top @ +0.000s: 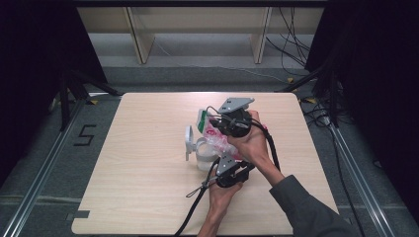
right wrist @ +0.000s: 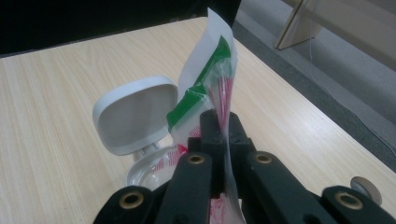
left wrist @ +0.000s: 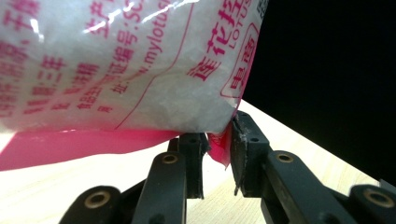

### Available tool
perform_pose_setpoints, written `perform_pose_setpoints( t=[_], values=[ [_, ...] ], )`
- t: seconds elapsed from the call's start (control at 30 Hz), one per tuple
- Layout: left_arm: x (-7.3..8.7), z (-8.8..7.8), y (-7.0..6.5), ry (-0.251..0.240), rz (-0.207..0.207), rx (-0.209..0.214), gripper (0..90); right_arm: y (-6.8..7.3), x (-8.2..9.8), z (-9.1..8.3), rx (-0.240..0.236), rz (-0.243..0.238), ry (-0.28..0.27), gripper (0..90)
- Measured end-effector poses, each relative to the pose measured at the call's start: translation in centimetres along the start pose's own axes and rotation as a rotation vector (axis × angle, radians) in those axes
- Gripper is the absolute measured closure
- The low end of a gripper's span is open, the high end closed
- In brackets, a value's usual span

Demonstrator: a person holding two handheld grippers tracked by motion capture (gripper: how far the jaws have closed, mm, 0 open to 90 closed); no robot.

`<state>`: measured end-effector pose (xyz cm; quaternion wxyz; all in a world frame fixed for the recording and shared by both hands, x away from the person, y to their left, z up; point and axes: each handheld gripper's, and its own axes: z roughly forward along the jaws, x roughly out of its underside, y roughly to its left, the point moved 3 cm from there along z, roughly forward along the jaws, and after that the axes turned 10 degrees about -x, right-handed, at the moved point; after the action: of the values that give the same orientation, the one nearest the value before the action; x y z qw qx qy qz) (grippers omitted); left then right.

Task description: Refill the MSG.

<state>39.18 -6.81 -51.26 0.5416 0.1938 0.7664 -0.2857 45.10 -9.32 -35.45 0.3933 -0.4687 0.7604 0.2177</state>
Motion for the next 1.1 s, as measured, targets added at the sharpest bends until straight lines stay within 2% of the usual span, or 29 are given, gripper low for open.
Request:
perform_pose_setpoints(
  t=[0.17, 0.23, 0.3, 0.33, 0.37, 0.47, 0.57, 0.6, 0.67, 0.77, 0.8, 0.83, 0.9, 0.93, 0.97, 1.0, 1.1],
  values=[
    [-0.01, -0.03, 0.01, 0.004, 0.007, -0.001, 75.1, -0.03, -0.07, 0.08, 0.009, -0.007, -0.009, 90.0],
    [-0.01, -0.05, 0.03, 0.005, 0.007, -0.001, 75.1, -0.10, -0.07, 0.18, -0.006, -0.029, 0.004, 90.0],
    [-0.06, -0.08, 0.11, 0.000, 0.007, 0.000, 75.1, -0.06, -0.10, 0.19, -0.008, -0.029, 0.000, 90.0],
    [-0.08, -0.11, 0.12, 0.000, 0.008, 0.000, 75.1, 0.01, -0.14, 0.18, 0.002, -0.010, -0.010, 90.0],
    [-0.11, -0.07, 0.03, -0.007, -0.004, 0.003, 75.1, 0.01, -0.17, 0.15, -0.001, -0.013, -0.009, 90.0],
    [-0.01, -0.07, 0.05, 0.004, 0.004, 0.003, 75.1, 0.04, -0.13, 0.38, 0.001, -0.038, 0.005, 90.0],
    [-0.07, -0.10, 0.06, -0.003, 0.004, 0.004, 75.2, 0.19, -0.13, 0.52, 0.003, -0.025, 0.010, 90.0],
    [-0.08, -0.10, 0.06, -0.003, 0.002, 0.002, 75.1, 0.31, -0.14, 0.50, 0.004, -0.002, 0.004, 90.0],
    [-0.10, -0.12, 0.04, -0.003, 0.000, -0.001, 75.1, 0.24, -0.17, 0.52, 0.007, -0.024, 0.003, 90.0],
    [-0.13, -0.14, -0.04, -0.009, -0.007, -0.002, 75.2, 0.41, -0.23, 0.58, 0.003, -0.007, 0.011, 90.0],
    [-0.16, -0.15, -0.05, -0.014, -0.009, -0.002, 75.2, 0.32, -0.24, 0.59, 0.014, -0.014, 0.007, 90.0],
    [-0.16, -0.27, 0.12, -0.002, 0.014, -0.008, 75.2, 0.32, -0.30, 0.60, 0.012, -0.018, -0.005, 90.0],
    [-0.14, -0.20, 0.11, -0.003, 0.008, -0.006, 75.2, 0.30, -0.34, 0.66, 0.012, -0.025, -0.009, 90.0],
    [-0.11, -0.18, 0.10, -0.002, 0.008, -0.006, 75.2, 0.46, -0.28, 0.68, 0.001, -0.019, 0.008, 90.0],
    [-0.09, -0.12, 0.09, -0.005, 0.012, -0.017, 75.3, 0.46, -0.31, 0.85, 0.000, -0.039, 0.005, 90.0],
    [-0.12, -0.16, 0.10, -0.008, 0.015, -0.019, 75.3, 0.64, -0.32, 0.78, -0.006, -0.018, 0.018, 90.0],
    [-0.16, -0.28, 0.17, -0.005, 0.013, -0.015, 75.3, 0.59, -0.41, 0.73, -0.005, -0.012, 0.002, 90.0]
  ],
)
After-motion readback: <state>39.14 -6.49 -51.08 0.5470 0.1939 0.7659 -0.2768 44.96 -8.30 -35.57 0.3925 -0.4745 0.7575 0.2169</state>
